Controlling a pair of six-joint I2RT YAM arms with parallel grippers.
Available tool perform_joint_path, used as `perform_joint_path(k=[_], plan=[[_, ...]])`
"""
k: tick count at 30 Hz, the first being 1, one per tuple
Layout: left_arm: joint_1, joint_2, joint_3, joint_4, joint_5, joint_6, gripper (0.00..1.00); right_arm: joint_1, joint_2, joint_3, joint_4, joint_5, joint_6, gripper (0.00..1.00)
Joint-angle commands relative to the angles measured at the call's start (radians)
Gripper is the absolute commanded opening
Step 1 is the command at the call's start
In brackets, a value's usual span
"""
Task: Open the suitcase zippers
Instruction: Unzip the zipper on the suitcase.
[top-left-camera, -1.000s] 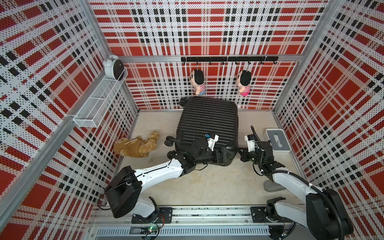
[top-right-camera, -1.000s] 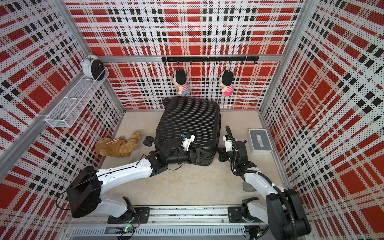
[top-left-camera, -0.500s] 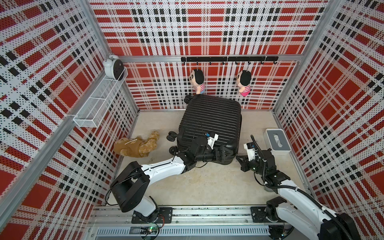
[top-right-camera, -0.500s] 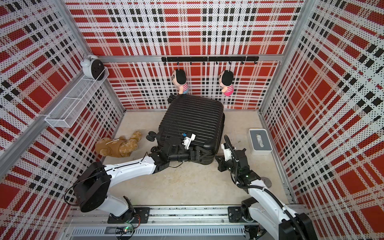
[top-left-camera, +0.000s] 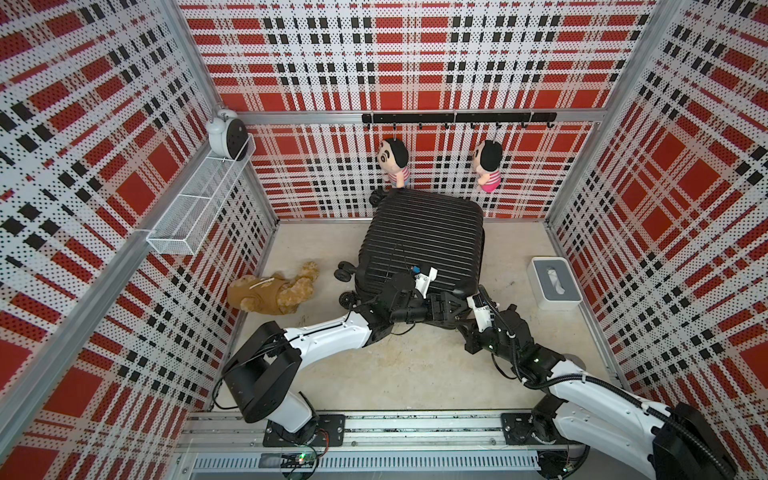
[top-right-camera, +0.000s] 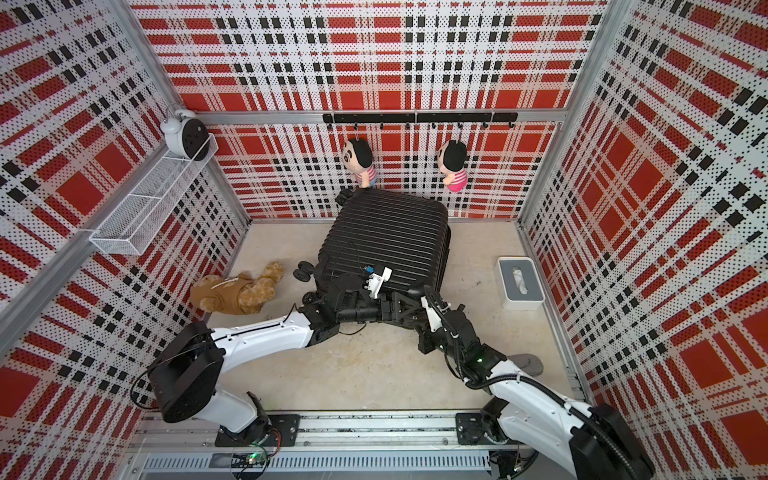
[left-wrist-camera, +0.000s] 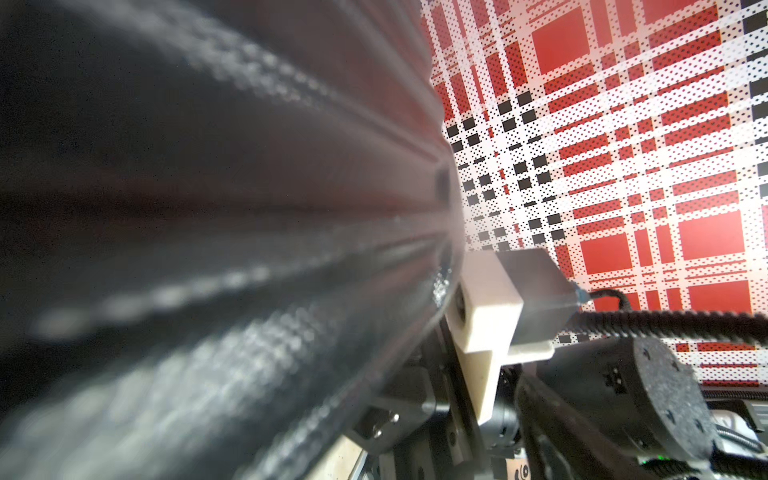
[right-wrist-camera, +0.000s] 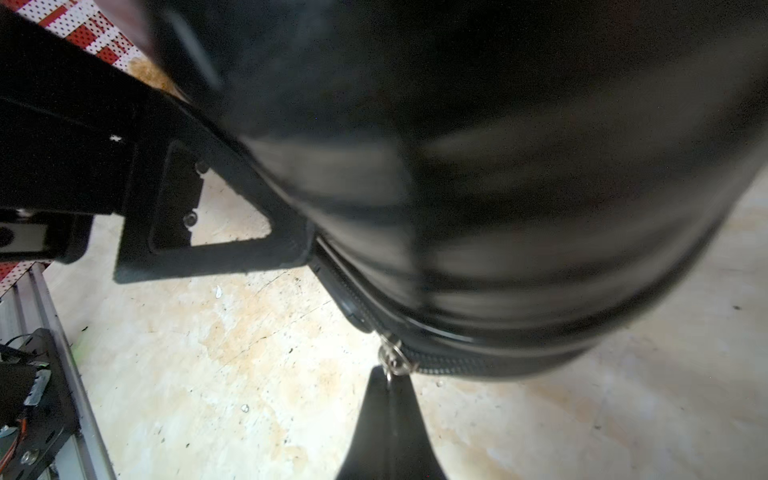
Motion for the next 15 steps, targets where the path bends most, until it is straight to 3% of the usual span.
perform_joint_path(k=[1,6,11,15], plan=[[0.050,-0.133,-0.023,0.026,-0.168,0.025,0.99,0.039,0.031,0.003,0.068,-0.037,0.033,0.00],[0.154,-0.329,-0.064,-0.144,-0.278,0.067,0.98,0.043,0.031,0.009,0.064,-0.029,0.034,0.00],[0.439,-0.446,-0.113,-0.225,-0.232,0.103,0.98,0.045,0.025,0.015,0.049,-0.025,0.029,0.00],[0.643,-0.444,-0.082,-0.274,-0.192,0.157,0.98,0.045,0.031,0.023,0.040,-0.025,0.024,0.00]])
